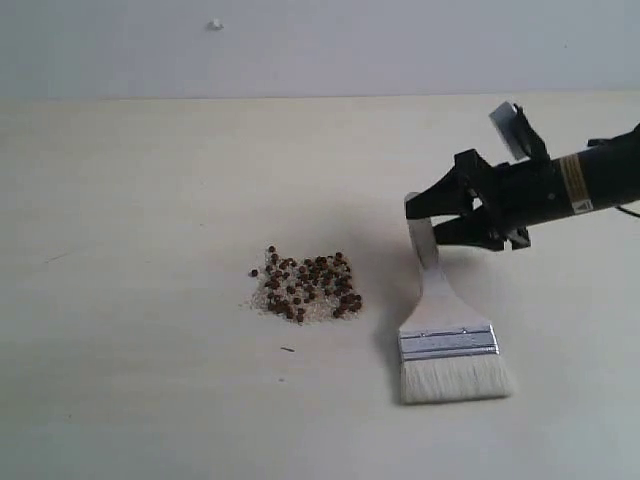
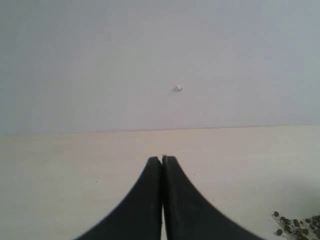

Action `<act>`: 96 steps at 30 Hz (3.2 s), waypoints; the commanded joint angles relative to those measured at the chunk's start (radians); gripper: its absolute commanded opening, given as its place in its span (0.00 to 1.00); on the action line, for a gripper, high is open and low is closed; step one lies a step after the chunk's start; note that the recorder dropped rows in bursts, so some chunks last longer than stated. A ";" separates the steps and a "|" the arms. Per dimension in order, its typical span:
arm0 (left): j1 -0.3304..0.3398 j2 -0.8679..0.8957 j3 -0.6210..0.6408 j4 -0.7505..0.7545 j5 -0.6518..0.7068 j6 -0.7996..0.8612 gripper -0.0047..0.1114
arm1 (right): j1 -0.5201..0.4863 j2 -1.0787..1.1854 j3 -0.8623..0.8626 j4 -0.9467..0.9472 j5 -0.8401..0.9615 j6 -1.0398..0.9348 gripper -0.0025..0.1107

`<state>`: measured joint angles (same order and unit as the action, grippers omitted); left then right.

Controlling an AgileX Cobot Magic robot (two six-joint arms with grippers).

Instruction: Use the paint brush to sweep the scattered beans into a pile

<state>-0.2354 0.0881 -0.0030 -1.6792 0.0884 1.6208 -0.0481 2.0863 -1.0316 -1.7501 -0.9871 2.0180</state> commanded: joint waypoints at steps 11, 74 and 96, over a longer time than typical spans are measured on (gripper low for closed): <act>-0.005 -0.006 0.003 0.000 0.001 0.001 0.04 | -0.001 -0.434 0.021 0.006 0.319 0.010 0.06; -0.005 -0.006 0.003 0.000 0.001 0.001 0.04 | 0.001 -2.086 0.875 1.507 1.224 -1.804 0.02; -0.005 -0.006 0.003 0.000 0.001 0.001 0.04 | 0.001 -2.086 1.032 1.515 1.294 -1.832 0.02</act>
<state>-0.2354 0.0881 -0.0030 -1.6792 0.0884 1.6208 -0.0481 0.0050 -0.0049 -0.2352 0.3056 0.1906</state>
